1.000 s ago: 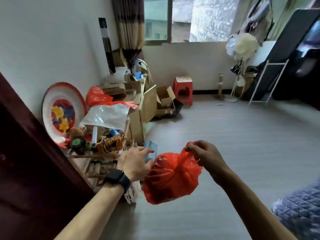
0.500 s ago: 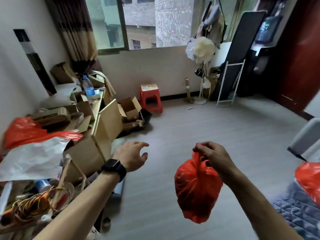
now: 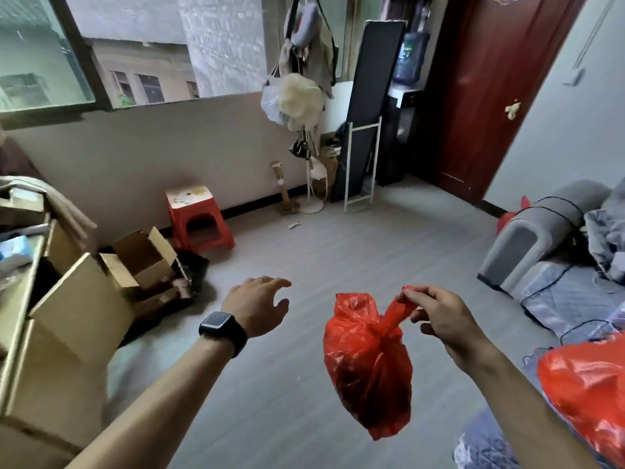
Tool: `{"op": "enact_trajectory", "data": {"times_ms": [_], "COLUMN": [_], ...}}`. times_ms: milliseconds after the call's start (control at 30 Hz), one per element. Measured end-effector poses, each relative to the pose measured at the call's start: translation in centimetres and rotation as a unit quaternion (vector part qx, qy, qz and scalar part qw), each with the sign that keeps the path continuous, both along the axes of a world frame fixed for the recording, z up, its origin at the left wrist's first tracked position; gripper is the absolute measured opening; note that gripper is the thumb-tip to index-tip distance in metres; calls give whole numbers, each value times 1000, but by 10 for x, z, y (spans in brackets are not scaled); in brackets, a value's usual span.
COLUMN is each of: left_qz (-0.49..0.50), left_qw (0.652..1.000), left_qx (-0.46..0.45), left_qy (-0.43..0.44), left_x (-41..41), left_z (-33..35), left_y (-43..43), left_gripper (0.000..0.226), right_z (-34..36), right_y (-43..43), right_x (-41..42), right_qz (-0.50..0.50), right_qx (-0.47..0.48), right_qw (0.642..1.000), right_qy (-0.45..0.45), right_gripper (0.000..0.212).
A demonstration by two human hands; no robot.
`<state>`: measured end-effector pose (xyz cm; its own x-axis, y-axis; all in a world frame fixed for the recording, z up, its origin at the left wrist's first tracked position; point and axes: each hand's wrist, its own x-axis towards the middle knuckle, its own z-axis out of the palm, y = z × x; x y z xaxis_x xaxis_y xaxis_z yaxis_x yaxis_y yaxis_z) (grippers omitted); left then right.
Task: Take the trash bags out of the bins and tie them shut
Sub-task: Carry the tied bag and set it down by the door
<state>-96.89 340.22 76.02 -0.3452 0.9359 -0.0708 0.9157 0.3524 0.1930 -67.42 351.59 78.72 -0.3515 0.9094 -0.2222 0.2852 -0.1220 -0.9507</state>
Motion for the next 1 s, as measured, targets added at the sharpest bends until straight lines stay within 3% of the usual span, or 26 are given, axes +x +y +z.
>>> {"op": "enact_trajectory", "data": {"times_ms": [367, 1000], "left_qz": [-144, -195], "left_qw": [989, 980], "left_qx": [-8, -32], "left_qy": [16, -12], "left_x": [-3, 3], "left_z": [-15, -44], "left_y": [316, 869], "left_gripper": [43, 40], "right_z": [-25, -63], "right_y": [236, 753], "right_x": [-3, 46], "right_qz": [-112, -204], "right_qx": [-18, -63], "right_qw": [993, 977], "right_qy": [22, 16], "right_gripper": [22, 25]}}
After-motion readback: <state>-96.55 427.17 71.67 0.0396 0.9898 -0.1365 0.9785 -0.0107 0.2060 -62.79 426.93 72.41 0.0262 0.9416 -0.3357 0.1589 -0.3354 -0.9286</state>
